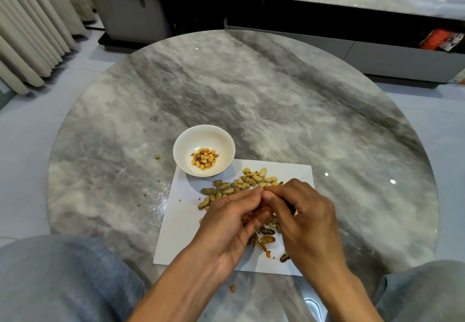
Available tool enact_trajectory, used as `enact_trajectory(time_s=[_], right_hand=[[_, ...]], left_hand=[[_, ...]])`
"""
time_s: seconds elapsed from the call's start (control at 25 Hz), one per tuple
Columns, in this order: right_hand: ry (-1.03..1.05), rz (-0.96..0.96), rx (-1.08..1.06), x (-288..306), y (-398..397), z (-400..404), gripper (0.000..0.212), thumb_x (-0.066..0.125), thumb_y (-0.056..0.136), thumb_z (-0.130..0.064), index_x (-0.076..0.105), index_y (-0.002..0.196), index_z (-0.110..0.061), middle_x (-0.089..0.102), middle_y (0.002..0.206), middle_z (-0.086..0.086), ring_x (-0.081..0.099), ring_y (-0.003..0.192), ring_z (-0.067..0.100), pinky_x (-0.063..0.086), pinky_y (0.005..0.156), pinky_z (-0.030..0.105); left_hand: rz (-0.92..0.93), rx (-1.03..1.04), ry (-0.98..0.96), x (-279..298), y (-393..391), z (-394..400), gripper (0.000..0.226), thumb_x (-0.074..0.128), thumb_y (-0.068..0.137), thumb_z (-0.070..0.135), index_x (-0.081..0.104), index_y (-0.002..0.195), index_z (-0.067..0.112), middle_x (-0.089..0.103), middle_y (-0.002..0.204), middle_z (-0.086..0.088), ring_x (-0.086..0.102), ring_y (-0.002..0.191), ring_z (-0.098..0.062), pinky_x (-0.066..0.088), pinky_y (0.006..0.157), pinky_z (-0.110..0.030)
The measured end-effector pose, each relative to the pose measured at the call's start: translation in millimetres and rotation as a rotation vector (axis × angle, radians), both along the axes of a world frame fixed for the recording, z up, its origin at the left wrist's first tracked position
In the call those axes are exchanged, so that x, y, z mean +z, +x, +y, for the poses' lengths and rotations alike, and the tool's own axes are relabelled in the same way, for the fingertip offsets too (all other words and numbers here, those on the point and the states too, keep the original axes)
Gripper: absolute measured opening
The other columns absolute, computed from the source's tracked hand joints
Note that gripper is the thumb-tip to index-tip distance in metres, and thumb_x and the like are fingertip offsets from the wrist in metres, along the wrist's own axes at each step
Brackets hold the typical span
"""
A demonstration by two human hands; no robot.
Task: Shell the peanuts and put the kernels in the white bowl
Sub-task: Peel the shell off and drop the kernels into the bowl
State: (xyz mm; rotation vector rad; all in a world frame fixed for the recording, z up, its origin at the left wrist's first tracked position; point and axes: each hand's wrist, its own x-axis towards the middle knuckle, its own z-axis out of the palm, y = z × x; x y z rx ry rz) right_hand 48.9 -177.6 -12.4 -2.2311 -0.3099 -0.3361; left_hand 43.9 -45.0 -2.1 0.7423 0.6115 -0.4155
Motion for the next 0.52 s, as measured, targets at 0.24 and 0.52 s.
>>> enact_trajectory(time_s=[0.24,0.52], right_hand=[[-0.072,-0.146,-0.027,-4,0,3,0.013,0.063,0.092,-0.016,0.075,0.087,-0.015,0.059,0.073,-0.009,0.053,0.069,0.010,0.037,0.065,0.013],[0.498,0.394,-0.163,11,-5,8,0.016,0.067,0.094,-0.012,0.077,0.084,-0.019,0.073,0.070,-0.006,0.063,0.060,0.004,0.049,0.057,0.018]], left_hand=[[-0.007,0.033,-0.002,3,1,0,0.020,0.071,0.070,0.008,0.076,0.088,0.003,0.075,0.085,-0.009,0.072,0.073,-0.010,0.058,0.063,-0.020],[0.013,0.036,-0.046,5,0,3,0.018,0.067,0.085,0.003,0.074,0.101,-0.004,0.073,0.091,-0.014,0.071,0.077,-0.014,0.060,0.068,-0.021]])
